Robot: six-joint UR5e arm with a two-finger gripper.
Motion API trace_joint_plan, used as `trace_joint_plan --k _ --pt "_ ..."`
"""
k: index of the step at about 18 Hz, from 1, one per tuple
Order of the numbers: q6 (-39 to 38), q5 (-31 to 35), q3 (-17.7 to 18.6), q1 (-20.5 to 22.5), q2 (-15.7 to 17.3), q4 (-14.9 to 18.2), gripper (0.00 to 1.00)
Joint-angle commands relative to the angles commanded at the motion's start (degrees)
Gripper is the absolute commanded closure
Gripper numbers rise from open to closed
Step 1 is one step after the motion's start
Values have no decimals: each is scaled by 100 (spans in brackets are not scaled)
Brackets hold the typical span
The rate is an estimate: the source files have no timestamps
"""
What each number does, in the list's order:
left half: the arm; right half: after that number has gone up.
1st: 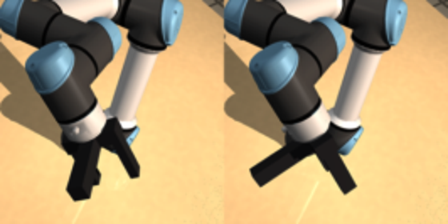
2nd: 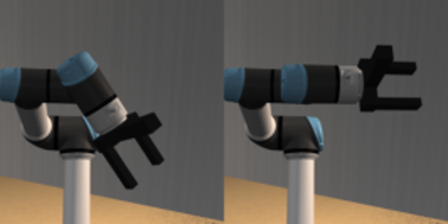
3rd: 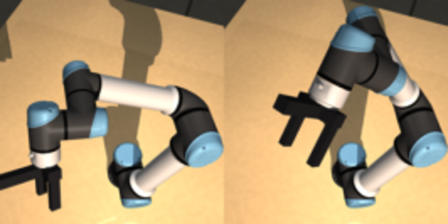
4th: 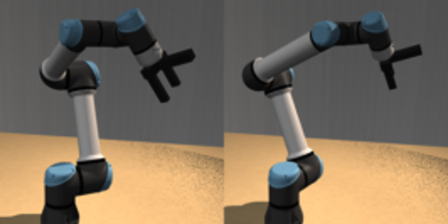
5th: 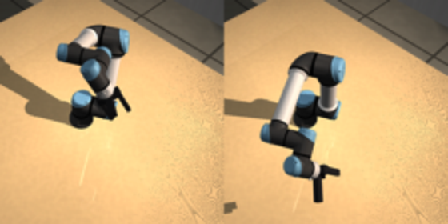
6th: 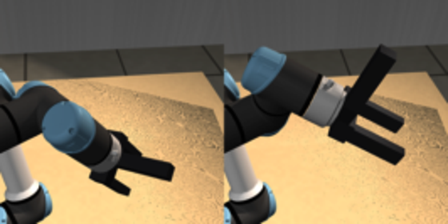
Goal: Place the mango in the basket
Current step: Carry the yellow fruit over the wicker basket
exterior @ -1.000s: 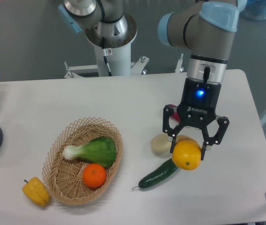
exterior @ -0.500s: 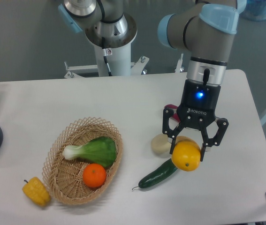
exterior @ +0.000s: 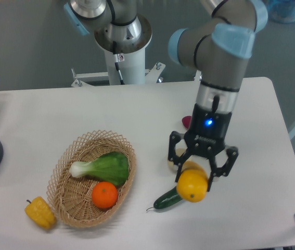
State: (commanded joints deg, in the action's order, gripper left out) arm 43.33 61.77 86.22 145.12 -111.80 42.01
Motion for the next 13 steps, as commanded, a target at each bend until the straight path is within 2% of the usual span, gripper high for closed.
trace_joint_plan --k 4,7,9,13 --pt "-131 545 184 -396 61 35 64" --pt "-1078 1203 237 -808 26 44 64" --pt "-1423 1713 307 -1133 17 35 64" --pt "-1923 1873 360 -1582 70 44 64"
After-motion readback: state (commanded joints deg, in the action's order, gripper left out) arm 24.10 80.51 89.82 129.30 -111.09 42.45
